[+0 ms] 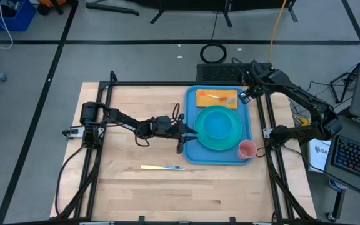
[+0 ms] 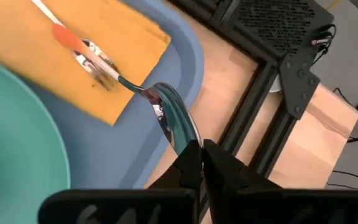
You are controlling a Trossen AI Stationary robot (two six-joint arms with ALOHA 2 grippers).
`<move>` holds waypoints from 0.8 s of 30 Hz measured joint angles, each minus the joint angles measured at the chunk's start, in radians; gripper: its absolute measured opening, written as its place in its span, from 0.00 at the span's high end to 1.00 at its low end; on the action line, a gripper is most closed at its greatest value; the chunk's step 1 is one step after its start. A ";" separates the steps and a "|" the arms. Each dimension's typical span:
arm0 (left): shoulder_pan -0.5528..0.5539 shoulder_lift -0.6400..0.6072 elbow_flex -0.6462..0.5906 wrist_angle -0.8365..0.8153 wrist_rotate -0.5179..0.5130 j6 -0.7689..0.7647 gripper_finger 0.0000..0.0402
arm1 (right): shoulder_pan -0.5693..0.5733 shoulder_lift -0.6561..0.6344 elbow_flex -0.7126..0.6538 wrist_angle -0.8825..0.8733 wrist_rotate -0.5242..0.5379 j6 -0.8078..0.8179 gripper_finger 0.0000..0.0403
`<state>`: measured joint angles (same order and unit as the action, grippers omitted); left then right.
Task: Set up tray
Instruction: Put the orange spoon to the right of the orange fork on the yellow table napkin on the blue serving tray
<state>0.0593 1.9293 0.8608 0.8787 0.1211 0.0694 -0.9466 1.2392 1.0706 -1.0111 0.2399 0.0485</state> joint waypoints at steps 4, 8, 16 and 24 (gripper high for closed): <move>0.000 0.000 0.000 -0.003 0.000 0.001 0.73 | 0.000 0.000 0.000 0.019 0.026 0.018 1.00; 0.000 0.000 0.000 -0.007 0.000 0.003 0.73 | 0.000 0.000 0.000 0.019 0.026 0.006 1.00; 0.000 0.000 0.000 -0.007 0.000 0.004 0.73 | -0.001 -0.009 0.000 0.021 -0.011 0.013 1.00; 0.001 0.000 0.000 -0.009 0.000 0.004 0.73 | -0.008 -0.017 0.001 0.091 -0.195 0.053 1.00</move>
<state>0.0605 1.9293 0.8608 0.8694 0.1211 0.0734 -0.9549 1.2226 1.0714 -0.9197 0.0451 0.1012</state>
